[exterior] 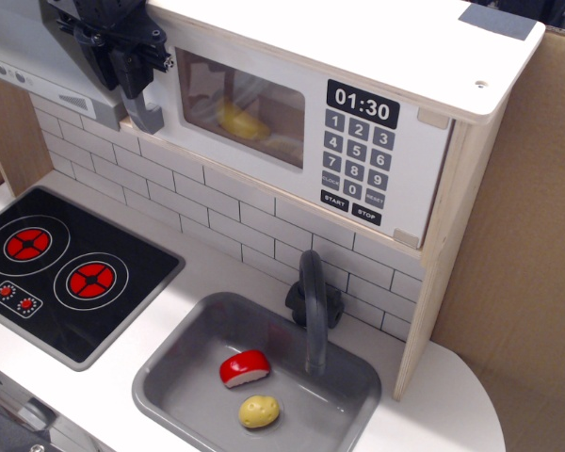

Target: Open microwave

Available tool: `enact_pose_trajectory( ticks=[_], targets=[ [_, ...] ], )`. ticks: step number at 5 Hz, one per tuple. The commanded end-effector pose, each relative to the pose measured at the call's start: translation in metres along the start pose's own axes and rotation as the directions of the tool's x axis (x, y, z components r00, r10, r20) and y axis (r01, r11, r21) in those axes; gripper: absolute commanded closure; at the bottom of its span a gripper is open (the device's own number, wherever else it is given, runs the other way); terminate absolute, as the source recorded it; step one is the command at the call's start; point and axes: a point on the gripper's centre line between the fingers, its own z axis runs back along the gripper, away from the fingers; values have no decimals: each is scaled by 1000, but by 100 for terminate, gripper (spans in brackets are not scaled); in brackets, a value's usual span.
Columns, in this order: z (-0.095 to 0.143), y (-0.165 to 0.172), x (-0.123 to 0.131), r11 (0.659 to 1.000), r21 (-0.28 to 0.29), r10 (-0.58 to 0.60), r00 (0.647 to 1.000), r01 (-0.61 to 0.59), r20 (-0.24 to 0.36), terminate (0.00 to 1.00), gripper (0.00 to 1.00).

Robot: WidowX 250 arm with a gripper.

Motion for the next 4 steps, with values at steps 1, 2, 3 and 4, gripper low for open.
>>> enact_pose_trajectory(
  ticks=[1,2,3,4],
  targets=[
    [4,-4,-17,994,29,-103,994,102,30,0,100],
    [12,-10,-33,990,6,-139,990,138,33,0,100],
    [19,-18,-53,978,-4,-206,978,207,37,0,100],
    [29,-24,-76,972,-20,-237,971,236,-22,0,0]
  ],
)
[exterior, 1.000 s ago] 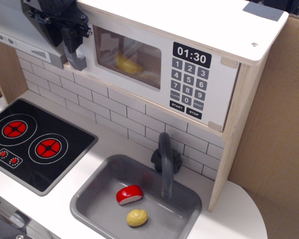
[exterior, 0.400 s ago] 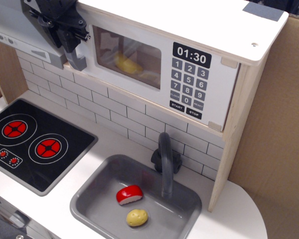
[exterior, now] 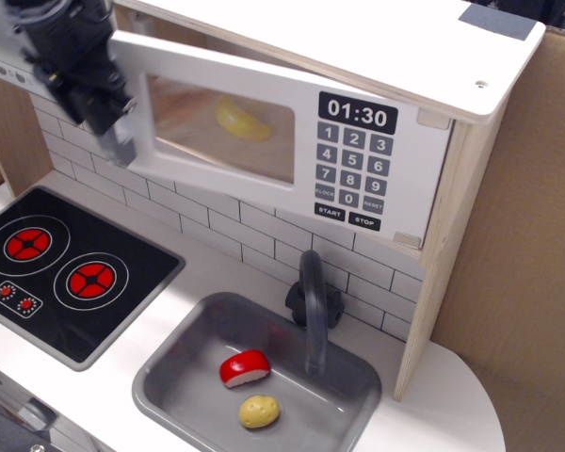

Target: Open microwave

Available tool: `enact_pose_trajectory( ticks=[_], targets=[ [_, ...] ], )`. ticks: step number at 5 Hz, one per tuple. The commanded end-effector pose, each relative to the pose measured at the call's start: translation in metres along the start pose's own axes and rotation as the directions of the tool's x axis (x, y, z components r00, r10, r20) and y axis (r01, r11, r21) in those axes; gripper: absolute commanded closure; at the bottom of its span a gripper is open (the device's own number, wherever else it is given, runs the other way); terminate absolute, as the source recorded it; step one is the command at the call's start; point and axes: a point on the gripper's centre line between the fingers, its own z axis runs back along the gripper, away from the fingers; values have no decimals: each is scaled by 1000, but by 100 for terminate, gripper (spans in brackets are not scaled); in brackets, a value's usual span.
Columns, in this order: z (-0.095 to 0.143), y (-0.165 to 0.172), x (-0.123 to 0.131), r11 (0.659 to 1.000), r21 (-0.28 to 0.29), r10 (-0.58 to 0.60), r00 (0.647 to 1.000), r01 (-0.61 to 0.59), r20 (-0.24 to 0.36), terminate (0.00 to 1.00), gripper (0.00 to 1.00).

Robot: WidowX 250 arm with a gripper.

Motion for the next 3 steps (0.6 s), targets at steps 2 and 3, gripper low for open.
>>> enact_pose_trajectory(
  ticks=[2,3],
  targets=[
    [72,-28,-34,968,-247,-95,975,44,-201,0,0],
    [112,-31,-12,933,-358,-43,975,-39,-218,0,0]
  ],
)
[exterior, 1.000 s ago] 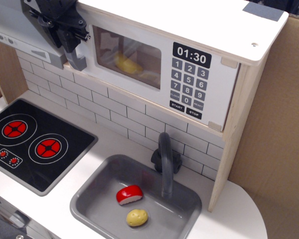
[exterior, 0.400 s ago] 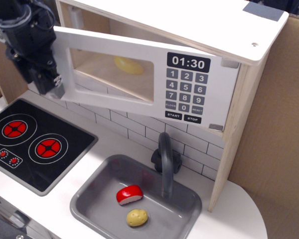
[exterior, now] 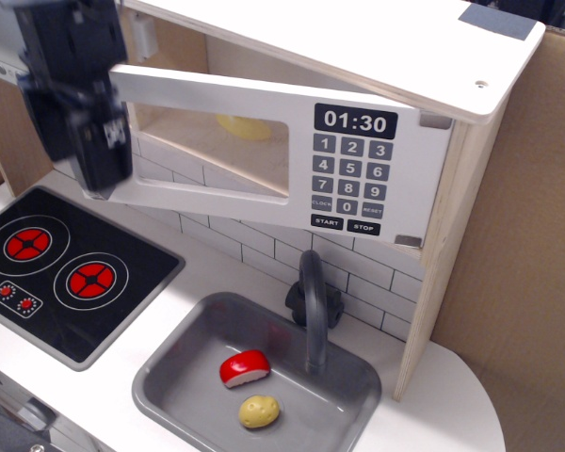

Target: Open microwave

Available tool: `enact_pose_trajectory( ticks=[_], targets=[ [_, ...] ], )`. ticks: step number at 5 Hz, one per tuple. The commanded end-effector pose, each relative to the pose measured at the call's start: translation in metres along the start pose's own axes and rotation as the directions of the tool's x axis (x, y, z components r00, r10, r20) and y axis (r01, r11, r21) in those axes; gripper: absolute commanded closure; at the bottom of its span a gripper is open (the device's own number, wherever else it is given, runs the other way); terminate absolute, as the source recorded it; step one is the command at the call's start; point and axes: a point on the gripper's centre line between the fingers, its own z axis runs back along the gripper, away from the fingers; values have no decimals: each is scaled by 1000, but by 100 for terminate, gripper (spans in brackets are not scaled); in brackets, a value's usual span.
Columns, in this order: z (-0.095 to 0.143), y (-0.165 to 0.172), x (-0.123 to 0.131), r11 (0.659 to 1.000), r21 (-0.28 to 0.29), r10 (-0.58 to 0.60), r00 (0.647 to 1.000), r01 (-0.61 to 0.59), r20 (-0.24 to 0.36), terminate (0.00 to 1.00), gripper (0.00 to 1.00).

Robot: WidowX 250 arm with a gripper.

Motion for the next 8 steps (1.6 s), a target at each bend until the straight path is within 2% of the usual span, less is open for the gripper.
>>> enact_pose_trajectory(
  ticks=[1,2,3,4,5,7,8],
  targets=[
    [92,-10,25,981,-132,159,978,-141,135,0,0],
    [114,4,50,955,-150,289,922,-257,259,0,0],
    [96,20,73,937,-42,339,872,-347,353,0,0],
    [82,35,81,915,36,353,840,-402,413,0,0],
    [63,50,77,904,130,320,846,-408,427,0,0],
    [37,62,72,893,229,276,875,-386,398,0,0],
    [19,51,63,908,248,241,906,-337,347,0,0]
  ],
)
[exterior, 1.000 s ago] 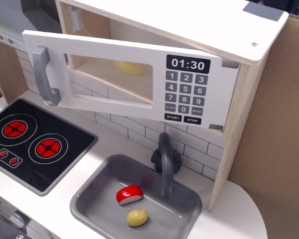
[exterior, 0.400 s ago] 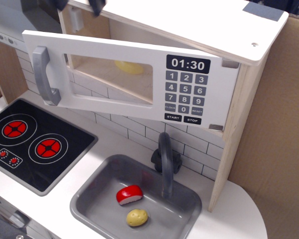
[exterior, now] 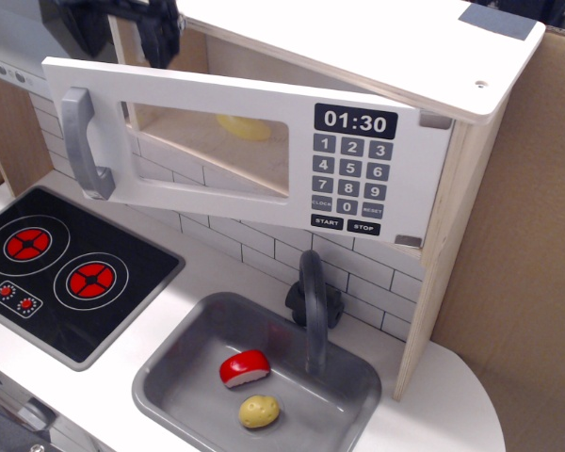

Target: Open microwave

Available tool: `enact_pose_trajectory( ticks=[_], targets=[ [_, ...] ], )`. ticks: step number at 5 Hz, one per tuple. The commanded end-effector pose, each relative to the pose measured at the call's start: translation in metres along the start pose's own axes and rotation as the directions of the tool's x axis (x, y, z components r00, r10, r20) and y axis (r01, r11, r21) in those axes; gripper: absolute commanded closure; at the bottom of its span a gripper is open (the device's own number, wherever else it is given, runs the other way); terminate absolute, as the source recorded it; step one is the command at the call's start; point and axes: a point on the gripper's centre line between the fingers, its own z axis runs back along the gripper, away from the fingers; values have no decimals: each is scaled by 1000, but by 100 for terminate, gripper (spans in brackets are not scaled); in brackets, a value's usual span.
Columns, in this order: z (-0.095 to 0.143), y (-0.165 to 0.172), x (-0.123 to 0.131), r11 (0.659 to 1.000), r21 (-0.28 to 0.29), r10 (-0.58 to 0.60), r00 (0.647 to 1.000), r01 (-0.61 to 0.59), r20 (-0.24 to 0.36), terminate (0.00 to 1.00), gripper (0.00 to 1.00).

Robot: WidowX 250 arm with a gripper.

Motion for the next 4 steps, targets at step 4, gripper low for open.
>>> enact_pose_trajectory(
  ticks=[4],
  targets=[
    [53,-53,-109,957,-117,-283,940,265,-191,0,0]
  ],
)
